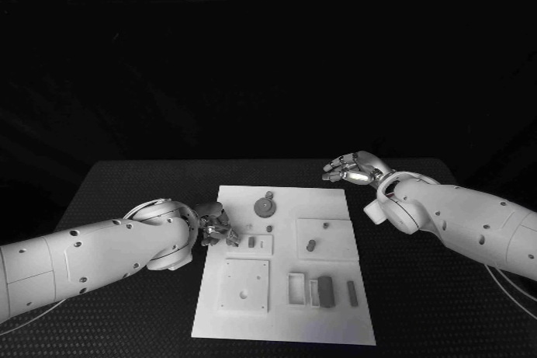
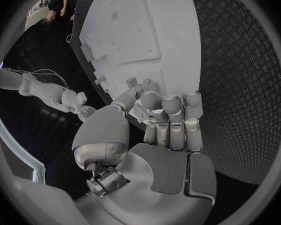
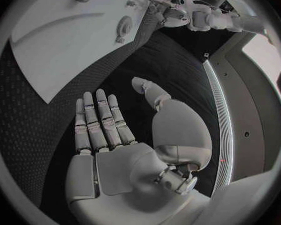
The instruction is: Assemble the parts on the task board
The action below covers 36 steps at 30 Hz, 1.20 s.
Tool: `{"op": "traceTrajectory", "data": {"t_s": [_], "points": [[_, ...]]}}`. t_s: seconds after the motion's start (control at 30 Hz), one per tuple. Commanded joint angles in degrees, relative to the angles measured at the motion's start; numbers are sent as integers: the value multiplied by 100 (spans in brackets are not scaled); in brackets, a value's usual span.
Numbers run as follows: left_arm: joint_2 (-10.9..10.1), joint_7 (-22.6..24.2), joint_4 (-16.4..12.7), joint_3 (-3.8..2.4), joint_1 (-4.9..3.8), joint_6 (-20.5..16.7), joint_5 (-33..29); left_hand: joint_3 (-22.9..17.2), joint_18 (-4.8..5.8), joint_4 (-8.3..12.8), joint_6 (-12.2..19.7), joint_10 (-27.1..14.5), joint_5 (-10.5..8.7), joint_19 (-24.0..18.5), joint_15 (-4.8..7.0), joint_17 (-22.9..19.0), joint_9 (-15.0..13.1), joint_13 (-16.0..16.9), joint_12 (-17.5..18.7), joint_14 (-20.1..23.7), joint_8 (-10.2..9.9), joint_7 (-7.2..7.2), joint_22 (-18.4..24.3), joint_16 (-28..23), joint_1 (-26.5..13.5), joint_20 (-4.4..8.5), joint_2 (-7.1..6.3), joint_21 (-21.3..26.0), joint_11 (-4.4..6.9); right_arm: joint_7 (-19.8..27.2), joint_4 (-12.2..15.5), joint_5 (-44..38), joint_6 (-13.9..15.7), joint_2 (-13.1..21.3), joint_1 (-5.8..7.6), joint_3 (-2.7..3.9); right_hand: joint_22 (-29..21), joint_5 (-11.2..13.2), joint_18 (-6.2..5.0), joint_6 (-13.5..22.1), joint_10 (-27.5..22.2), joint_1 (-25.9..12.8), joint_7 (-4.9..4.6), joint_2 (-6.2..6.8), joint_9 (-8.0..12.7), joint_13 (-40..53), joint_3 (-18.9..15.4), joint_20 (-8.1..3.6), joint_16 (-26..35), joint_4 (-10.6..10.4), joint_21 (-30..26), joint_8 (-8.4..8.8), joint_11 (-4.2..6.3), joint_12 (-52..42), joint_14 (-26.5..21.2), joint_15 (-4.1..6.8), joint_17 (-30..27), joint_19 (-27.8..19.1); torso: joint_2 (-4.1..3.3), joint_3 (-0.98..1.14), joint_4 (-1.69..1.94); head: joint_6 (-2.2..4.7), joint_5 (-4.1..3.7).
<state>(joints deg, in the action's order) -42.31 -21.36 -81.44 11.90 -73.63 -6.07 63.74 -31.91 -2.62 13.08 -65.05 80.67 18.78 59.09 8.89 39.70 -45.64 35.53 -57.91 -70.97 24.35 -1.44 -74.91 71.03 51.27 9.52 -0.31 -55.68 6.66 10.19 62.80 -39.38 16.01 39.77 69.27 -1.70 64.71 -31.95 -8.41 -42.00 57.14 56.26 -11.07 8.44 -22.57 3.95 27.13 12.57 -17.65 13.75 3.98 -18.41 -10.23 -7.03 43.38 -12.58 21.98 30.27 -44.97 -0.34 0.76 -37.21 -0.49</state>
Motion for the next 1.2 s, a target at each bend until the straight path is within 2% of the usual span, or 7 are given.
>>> {"op": "traceTrajectory", "data": {"t_s": [0.03,0.7,0.77,0.8,1.0,1.2], "points": [[10,46,0,0,6,112,32,-355,-57,315,-435,-36,14,19,99,4,-138,9,-34,-44,12,288,-109,29,82,524,14,-39,111,42,11,-7,-39,2,-3,2,5,-32,36,23,-6,-48,-12,4,6,0,-13,-5,-29,-28,-18,-38,-31,20,-36,10,-9,-25,0,-1,0,-2,-3],[144,11,98,0,22,240,4,-355,-57,312,-437,-38,14,21,103,2,-145,11,-38,-44,4,288,-107,27,82,525,13,-41,110,41,43,-7,-37,6,-3,2,9,-32,36,25,-5,-47,-12,3,8,0,-13,-6,-33,-27,-19,-42,-31,23,-39,10,-13,-26,-2,1,-3,-4,2],[159,16,118,0,48,242,4,-341,-52,292,-483,-17,385,34,114,13,-180,31,-80,-64,21,296,-104,53,18,523,-14,-53,117,41,45,-7,-37,9,-3,2,9,-32,36,25,-5,-47,-12,4,8,0,-13,-6,-33,-27,-19,-42,-31,23,-39,10,-13,-26,-4,0,-5,-4,0],[175,15,138,0,59,242,4,-332,-54,301,-478,-13,490,41,120,18,-183,41,-103,-71,30,298,-104,67,-4,526,-17,-62,118,41,46,-7,-36,11,-3,2,9,-33,36,25,-5,-47,-12,3,8,0,-13,-6,-33,-27,-19,-42,-31,23,-39,10,-14,-26,-5,-1,-5,-7,-3],[220,0,185,0,117,274,6,-324,-57,310,-481,-8,572,49,128,28,-175,52,-135,-79,53,302,-105,90,-22,532,-28,-75,121,40,53,-7,-35,17,-3,2,10,-33,37,26,-5,-47,-12,4,9,0,-13,-6,-34,-26,-19,-43,-31,24,-40,10,-15,-27,-4,0,-6,-13,-10],[242,-13,183,-1,124,375,23,-325,-58,314,-481,-7,578,51,129,29,-173,53,-140,-80,57,302,-106,94,-20,533,-28,-78,122,41,52,-7,-35,21,-3,2,11,-33,37,26,-4,-47,-12,4,9,0,-13,-6,-35,-26,-19,-43,-32,24,-40,10,-15,-27,-1,0,0,-25,-21]]}}
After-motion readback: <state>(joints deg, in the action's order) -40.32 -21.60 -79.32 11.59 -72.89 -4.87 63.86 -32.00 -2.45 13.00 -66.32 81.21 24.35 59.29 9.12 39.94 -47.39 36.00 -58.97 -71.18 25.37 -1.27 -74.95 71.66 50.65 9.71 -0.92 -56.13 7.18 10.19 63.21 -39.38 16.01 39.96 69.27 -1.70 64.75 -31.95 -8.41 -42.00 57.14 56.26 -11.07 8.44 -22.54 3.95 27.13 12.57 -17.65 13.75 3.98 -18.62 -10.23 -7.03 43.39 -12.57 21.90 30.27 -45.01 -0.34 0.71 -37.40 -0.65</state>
